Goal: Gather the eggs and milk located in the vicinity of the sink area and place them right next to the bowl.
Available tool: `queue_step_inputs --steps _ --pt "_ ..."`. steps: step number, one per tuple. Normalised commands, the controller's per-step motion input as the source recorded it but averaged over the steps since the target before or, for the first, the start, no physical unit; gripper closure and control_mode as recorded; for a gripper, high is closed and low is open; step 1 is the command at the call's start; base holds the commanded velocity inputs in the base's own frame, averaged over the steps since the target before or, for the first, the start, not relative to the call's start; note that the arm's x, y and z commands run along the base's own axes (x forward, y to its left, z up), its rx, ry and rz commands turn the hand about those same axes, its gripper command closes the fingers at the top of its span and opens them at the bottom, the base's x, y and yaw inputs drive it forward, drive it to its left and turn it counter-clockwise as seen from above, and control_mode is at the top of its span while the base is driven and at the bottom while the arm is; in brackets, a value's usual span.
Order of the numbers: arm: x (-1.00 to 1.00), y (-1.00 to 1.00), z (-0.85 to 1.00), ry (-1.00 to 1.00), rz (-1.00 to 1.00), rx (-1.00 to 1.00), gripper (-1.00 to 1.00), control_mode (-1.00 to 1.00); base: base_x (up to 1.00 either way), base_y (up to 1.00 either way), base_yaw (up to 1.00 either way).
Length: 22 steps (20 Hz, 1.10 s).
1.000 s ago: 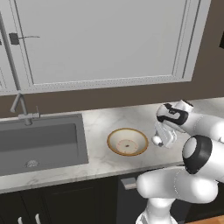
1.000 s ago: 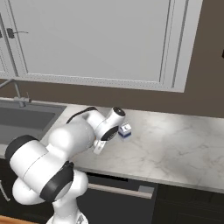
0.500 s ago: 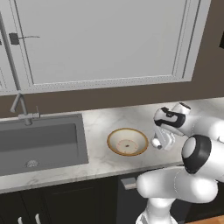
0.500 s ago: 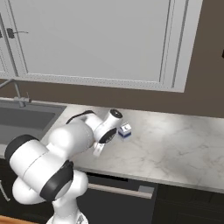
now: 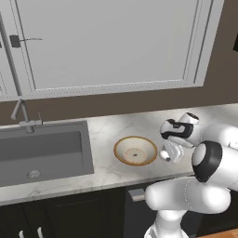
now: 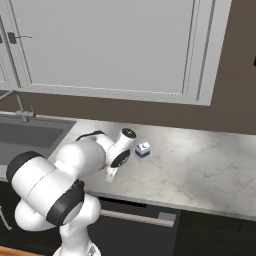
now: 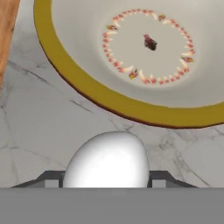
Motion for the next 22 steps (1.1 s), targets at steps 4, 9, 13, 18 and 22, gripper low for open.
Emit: queue_step_inputs --steps 4,9,13,18,22 --pt "0.0 0.01 -0.04 0.0 0.0 -0.02 1.0 -1.0 0.0 0.0 0.0" --pt "0.0 0.1 0.0 -0.01 0.01 0.0 1.0 -1.0 0.0 0.0 0.0" --pt "0.04 0.15 0.0 -0.01 0.0 0.0 1.0 -1.0 0.0 0.0 0.0" --pt "0.0 0.03 -0.09 0.0 0.0 0.0 1.0 -1.0 0.0 0.0 0.0" --pt "0.0 0.0 -0.11 0.0 0.0 0.0 1.0 -1.0 0.0 0.0 0.0"
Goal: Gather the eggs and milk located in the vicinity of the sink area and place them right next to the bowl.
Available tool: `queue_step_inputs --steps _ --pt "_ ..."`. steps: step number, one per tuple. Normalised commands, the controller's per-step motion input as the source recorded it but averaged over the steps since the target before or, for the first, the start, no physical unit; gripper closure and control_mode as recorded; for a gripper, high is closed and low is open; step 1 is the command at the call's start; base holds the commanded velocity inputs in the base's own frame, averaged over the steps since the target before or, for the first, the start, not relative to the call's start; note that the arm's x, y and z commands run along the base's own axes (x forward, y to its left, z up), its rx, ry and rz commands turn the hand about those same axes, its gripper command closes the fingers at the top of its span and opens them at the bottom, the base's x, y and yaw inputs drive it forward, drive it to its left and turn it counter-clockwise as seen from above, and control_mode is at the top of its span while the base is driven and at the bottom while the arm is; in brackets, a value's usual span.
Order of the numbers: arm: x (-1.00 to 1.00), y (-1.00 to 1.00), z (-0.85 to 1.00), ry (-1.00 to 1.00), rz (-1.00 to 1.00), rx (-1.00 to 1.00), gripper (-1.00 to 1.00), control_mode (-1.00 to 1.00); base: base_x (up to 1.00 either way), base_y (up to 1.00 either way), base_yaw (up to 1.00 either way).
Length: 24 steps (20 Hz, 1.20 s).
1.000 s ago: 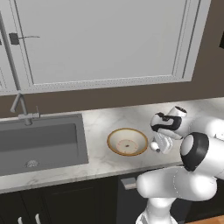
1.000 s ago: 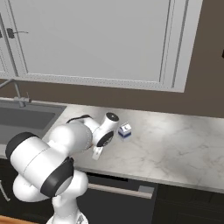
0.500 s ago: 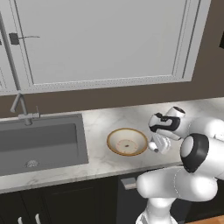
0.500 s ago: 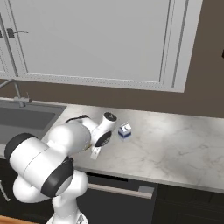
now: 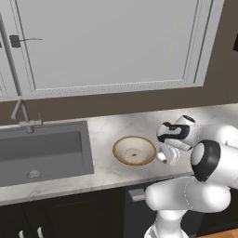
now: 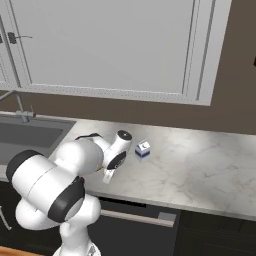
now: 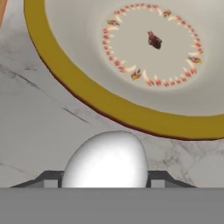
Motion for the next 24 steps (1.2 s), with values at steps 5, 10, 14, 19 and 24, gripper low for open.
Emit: queue_step_inputs --steps 5,10,14,19,24 --pt "0.0 0.0 0.0 0.0 0.0 0.0 -1.0 -1.0 0.0 0.0 0.0" --pt "0.0 0.0 0.0 0.0 0.0 0.0 -1.0 -1.0 0.0 0.0 0.0" --pt "0.0 0.0 0.02 0.0 0.0 0.0 -1.0 -1.0 0.0 0.0 0.0" --pt "0.0 -0.02 0.21 0.0 0.0 0.0 -1.0 -1.0 0.0 0.0 0.0" --pt "0.0 -0.19 0.32 0.0 -0.03 0.0 -1.0 -1.0 0.0 0.0 0.0"
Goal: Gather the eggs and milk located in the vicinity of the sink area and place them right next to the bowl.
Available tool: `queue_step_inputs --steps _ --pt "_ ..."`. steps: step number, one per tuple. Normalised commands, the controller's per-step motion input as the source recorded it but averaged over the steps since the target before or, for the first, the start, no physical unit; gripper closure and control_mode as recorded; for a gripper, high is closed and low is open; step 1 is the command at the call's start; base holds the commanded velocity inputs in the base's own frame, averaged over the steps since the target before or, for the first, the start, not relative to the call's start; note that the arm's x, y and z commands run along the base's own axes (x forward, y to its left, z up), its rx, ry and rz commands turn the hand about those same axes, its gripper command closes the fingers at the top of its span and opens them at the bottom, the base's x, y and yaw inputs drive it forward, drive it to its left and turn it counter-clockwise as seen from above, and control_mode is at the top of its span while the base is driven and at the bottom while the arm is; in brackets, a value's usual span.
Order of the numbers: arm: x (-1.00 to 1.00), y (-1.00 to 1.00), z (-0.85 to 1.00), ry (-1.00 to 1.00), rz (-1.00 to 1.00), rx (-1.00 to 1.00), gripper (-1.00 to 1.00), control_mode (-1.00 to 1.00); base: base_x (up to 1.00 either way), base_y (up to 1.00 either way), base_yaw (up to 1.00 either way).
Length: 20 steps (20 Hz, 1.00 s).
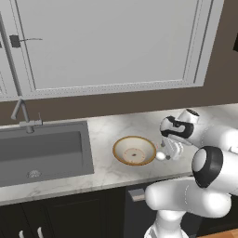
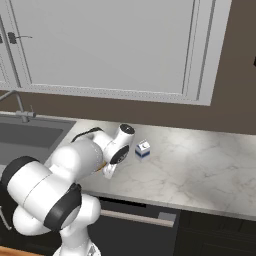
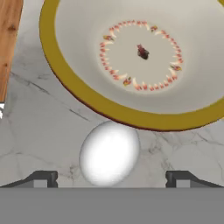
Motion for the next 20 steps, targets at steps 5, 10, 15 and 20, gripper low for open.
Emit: queue_step_inputs --steps 5,10,15,20 --pt "0.0 -0.33 0.18 0.08 -0.22 0.0 -1.0 -1.0 0.0 0.0 0.0" --pt "0.0 -0.33 0.29 0.13 -0.36 0.0 -1.0 -1.0 0.0 0.0 0.0" --pt "-0.17 -0.03 0.4 0.01 -0.47 0.0 -1.0 -1.0 0.0 0.0 0.0" --pt "-0.46 0.0 0.31 0.0 -0.45 0.0 -1.0 -1.0 0.0 0.0 0.0"
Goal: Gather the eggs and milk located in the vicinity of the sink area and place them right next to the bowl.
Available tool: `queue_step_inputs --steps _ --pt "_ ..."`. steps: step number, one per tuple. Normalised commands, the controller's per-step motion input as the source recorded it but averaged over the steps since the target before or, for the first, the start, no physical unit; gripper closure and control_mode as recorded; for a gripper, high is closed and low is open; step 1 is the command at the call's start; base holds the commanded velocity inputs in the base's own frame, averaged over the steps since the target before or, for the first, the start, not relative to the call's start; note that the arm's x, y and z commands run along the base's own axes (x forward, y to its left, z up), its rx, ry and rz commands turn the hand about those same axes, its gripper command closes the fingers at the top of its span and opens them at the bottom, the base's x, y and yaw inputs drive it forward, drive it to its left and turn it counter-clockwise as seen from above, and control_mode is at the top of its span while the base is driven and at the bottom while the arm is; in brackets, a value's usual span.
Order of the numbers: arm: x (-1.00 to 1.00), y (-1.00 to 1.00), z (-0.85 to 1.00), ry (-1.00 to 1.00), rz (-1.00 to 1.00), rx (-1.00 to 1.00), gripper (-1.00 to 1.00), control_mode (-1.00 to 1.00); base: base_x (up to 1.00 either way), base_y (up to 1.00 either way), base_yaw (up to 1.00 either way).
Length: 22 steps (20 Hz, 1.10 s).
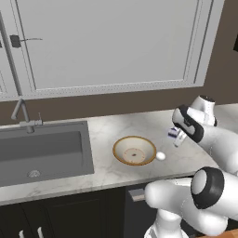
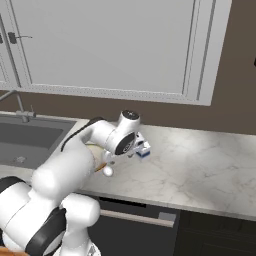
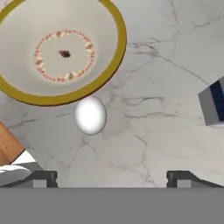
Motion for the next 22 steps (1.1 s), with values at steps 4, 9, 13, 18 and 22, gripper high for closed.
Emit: queue_step_inputs --steps 4,9,13,18,22 --pt "-0.37 0.0 0.11 0.0 -0.45 0.01 -1.0 -1.0 0.0 0.0 0.0" --pt "-0.03 0.0 0.1 0.0 -0.46 0.0 -1.0 -1.0 0.0 0.0 0.0" --pt "0.06 -0.01 0.23 0.06 -0.51 0.06 -1.0 -1.0 0.0 0.0 0.0" --pt "0.17 -0.19 0.11 0.05 -0.44 0.21 -1.0 -1.0 0.0 0.0 0.0" --pt "0.37 -0.32 0.02 -0.01 -0.33 0.2 -1.0 -1.0 0.0 0.0 0.0"
